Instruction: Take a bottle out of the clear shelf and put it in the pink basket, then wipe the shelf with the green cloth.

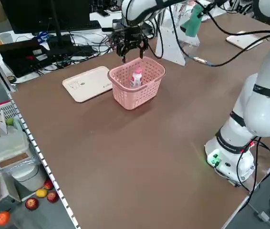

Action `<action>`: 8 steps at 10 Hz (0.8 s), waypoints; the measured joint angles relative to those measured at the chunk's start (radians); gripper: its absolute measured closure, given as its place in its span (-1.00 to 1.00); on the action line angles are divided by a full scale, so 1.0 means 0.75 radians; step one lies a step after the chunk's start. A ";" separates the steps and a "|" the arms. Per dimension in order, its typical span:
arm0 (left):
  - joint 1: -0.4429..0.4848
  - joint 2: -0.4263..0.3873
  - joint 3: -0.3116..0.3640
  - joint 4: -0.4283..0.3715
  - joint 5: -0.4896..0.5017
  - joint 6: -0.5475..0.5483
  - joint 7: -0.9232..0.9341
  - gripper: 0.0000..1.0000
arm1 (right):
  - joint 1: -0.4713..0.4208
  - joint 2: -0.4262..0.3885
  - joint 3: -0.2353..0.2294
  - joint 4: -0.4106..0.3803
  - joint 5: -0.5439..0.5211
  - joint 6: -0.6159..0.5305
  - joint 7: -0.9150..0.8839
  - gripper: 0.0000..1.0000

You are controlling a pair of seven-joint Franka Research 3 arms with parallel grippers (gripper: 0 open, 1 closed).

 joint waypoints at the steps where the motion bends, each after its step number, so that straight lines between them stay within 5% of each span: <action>1: -0.004 -0.006 -0.006 0.075 -0.001 -0.039 0.000 -1.00 | 0.005 0.005 -0.024 0.015 0.000 0.002 -0.001 0.88; 5: -0.155 0.124 -0.025 0.544 -0.006 -0.450 -0.293 -1.00 | 0.006 0.007 -0.072 0.099 0.000 0.020 -0.001 0.88; 8: -0.293 0.183 -0.035 0.680 0.070 -0.503 -0.421 -1.00 | 0.021 0.036 -0.071 0.107 0.000 0.067 -0.013 0.88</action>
